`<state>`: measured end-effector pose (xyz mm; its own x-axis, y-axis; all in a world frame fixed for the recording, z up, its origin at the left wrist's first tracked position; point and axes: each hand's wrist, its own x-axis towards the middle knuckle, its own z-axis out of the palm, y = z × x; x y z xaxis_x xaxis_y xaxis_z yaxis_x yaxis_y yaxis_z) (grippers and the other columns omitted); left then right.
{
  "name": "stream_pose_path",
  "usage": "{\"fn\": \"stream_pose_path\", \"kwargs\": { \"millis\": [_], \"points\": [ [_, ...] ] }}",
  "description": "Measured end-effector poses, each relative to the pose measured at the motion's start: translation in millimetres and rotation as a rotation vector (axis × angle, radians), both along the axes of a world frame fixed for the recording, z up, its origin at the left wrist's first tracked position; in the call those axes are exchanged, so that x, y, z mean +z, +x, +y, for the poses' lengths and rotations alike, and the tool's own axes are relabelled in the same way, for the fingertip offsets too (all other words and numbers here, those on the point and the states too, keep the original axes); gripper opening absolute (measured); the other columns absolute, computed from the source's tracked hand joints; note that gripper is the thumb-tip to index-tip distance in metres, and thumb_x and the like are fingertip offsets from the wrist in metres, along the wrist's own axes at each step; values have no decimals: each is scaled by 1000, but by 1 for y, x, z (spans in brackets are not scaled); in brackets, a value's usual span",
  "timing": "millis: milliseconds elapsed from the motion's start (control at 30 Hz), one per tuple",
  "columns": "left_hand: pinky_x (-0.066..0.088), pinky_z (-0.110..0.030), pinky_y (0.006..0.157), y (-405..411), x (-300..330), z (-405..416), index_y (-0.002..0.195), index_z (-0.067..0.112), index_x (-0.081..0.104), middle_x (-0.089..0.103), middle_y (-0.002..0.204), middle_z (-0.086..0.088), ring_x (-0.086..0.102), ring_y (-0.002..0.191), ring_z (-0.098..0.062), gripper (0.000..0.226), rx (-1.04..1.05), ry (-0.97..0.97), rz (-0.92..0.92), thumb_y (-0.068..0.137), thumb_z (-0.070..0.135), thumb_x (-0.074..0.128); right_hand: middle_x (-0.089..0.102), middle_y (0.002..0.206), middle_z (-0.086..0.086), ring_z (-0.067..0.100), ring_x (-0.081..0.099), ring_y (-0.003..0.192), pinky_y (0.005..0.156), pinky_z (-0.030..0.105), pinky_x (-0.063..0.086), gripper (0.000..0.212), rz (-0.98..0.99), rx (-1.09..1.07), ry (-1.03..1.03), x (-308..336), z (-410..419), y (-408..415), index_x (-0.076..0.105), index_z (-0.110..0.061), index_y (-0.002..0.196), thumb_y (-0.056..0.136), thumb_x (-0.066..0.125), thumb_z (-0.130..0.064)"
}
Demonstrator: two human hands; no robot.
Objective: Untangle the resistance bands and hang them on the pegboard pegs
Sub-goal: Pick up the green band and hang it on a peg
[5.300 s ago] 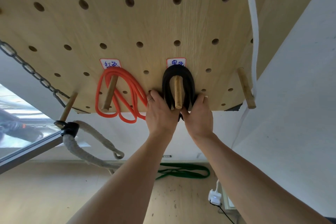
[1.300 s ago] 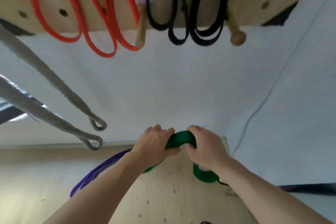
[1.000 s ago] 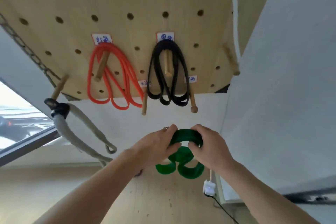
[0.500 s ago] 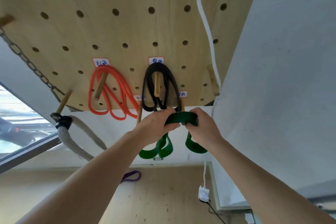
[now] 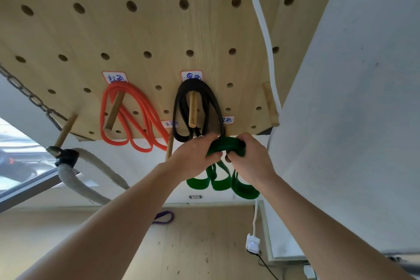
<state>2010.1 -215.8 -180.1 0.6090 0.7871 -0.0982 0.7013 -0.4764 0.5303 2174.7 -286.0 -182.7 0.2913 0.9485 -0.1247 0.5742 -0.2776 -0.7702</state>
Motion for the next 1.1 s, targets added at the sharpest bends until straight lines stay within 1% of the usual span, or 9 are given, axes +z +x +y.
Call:
{"fn": "stream_pose_path", "kwargs": {
  "millis": [133,300,433,533,667,767,900,1033,1100],
  "points": [
    [55,-38,76,-20,6,-6,123,21,53,68,92,-2,68,82,-17,27,-4,-17,24,99,32,58,63,82,-9,9,60,72,61,25,40,12,-5,85,28,9,-10,-10,57,-27,96,89,66,-22],
    [49,-26,60,-63,14,-14,111,26,53,60,78,5,61,68,-14,13,-11,19,-20,100,32,58,65,86,-9,11,62,78,72,32,53,14,18,184,27,23,-9,-37,61,-28,97,86,68,-24],
    [51,-31,63,-98,19,-18,110,27,54,60,77,5,59,67,-12,14,15,50,3,100,36,56,64,83,-9,11,60,75,73,34,52,13,-12,254,16,29,-2,-63,59,-30,92,85,69,-26],
    [47,-24,61,-118,20,-14,109,34,48,56,75,12,55,64,-6,12,25,96,45,102,39,55,65,86,-9,7,59,74,65,27,42,11,-33,283,9,28,6,-81,60,-28,95,88,68,-25],
    [53,-29,66,-137,18,5,117,33,50,62,88,7,62,71,-11,21,61,120,138,101,47,52,65,91,-10,13,63,85,73,35,52,16,-9,284,26,17,26,-102,63,-27,105,90,69,-25],
    [48,-28,66,-142,13,18,120,27,51,63,98,4,63,78,-17,25,26,186,251,102,45,52,64,98,-10,14,63,92,82,37,54,21,-20,275,20,4,41,-112,63,-26,108,89,71,-23],
    [54,-38,83,-139,6,33,129,24,51,67,105,0,66,92,-22,34,44,252,377,104,47,48,65,106,-5,18,62,101,85,34,50,25,74,212,-20,-14,58,-118,63,-23,113,90,70,-16],
    [55,-40,89,-132,-6,44,136,21,49,71,106,-2,68,99,-25,47,64,387,418,105,53,37,65,108,-4,15,61,98,71,22,43,24,123,146,6,-24,72,-117,62,-21,115,93,69,-17],
    [54,-39,94,-126,-11,48,141,19,46,70,114,-3,67,109,-26,51,62,471,505,106,54,32,67,107,-1,18,63,92,66,24,44,22,52,146,22,-28,76,-116,61,-21,114,93,69,-19]
  ]
}}
